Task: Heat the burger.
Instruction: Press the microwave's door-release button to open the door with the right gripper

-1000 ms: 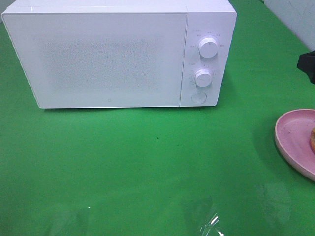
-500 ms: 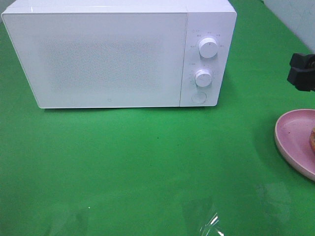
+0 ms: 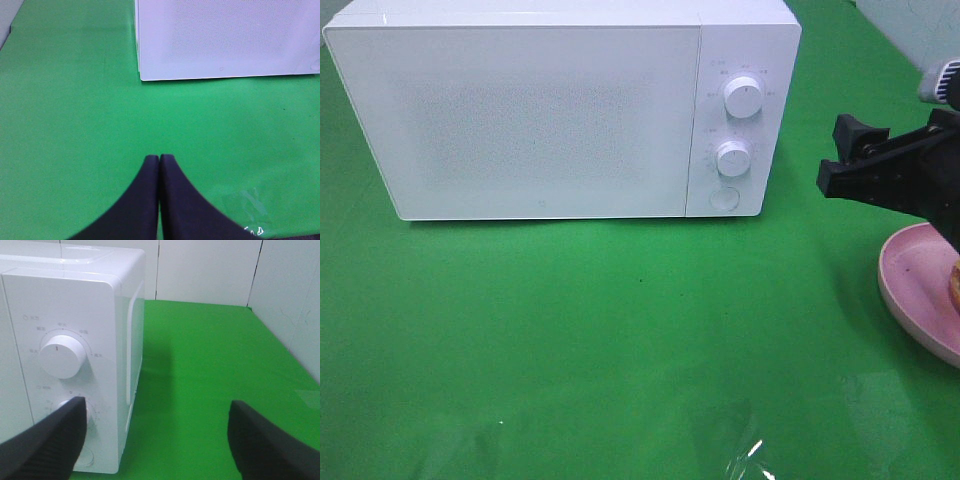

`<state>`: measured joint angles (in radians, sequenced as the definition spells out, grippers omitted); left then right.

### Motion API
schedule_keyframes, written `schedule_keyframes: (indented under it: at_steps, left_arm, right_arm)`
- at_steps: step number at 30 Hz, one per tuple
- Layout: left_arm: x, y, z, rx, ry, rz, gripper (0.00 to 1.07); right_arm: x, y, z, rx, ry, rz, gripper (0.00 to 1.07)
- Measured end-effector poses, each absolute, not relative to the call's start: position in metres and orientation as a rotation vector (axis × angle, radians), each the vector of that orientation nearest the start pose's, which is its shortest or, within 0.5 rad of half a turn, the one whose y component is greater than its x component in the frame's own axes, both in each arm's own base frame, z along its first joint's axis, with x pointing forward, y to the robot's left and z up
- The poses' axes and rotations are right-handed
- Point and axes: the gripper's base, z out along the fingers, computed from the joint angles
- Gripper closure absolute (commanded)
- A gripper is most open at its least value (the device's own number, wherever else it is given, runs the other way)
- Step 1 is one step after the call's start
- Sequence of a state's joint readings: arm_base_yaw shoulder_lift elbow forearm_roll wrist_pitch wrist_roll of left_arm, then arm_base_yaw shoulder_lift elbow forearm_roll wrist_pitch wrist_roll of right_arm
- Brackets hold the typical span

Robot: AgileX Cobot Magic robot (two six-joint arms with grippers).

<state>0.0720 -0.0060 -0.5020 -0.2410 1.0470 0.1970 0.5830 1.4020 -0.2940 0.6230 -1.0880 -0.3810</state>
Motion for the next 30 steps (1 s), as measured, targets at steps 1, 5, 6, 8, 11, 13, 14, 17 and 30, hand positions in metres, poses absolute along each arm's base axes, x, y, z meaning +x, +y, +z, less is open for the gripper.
schedule_keyframes:
  at_steps: [1, 5, 6, 8, 11, 13, 14, 17, 30]
  left_arm:
    - [-0.005, -0.019, 0.281, 0.135, 1.997, -0.115, 1.06]
    - [-0.005, -0.019, 0.281, 0.135, 1.997, -0.115, 1.06]
    - [-0.005, -0.019, 0.281, 0.135, 1.997, -0.115, 1.06]
    - [-0.005, -0.019, 0.281, 0.135, 1.997, -0.115, 1.06]
    - [-0.005, -0.019, 0.281, 0.135, 1.997, -0.115, 1.06]
    - [-0.005, -0.019, 0.281, 0.135, 1.997, -0.115, 1.06]
    - [-0.005, -0.019, 0.281, 0.135, 1.997, -0.115, 1.06]
    - [-0.005, -0.019, 0.281, 0.135, 1.997, -0.115, 1.06]
    - [-0.005, -0.019, 0.281, 0.135, 1.997, -0.115, 1.06]
  right_arm:
    - [0.208, 0.081, 0.204, -0.088, 1.588, -0.024, 0.31]
    - [0.201, 0.097, 0.199, -0.083, 1.564, -0.032, 0.31]
    - [0.201, 0.097, 0.199, -0.083, 1.564, -0.032, 0.31]
    - [0.199, 0.102, 0.194, -0.085, 1.582, -0.037, 0.31]
    - [0.198, 0.112, 0.185, -0.089, 1.621, -0.043, 0.31]
    - [0.199, 0.119, 0.18, -0.099, 1.638, -0.043, 0.31]
    - [0.201, 0.125, 0.178, -0.102, 1.645, -0.04, 0.31]
    - [0.204, 0.135, 0.174, -0.11, 1.654, -0.035, 0.31]
    - [0.207, 0.152, 0.17, -0.029, 1.672, 0.065, 0.33]
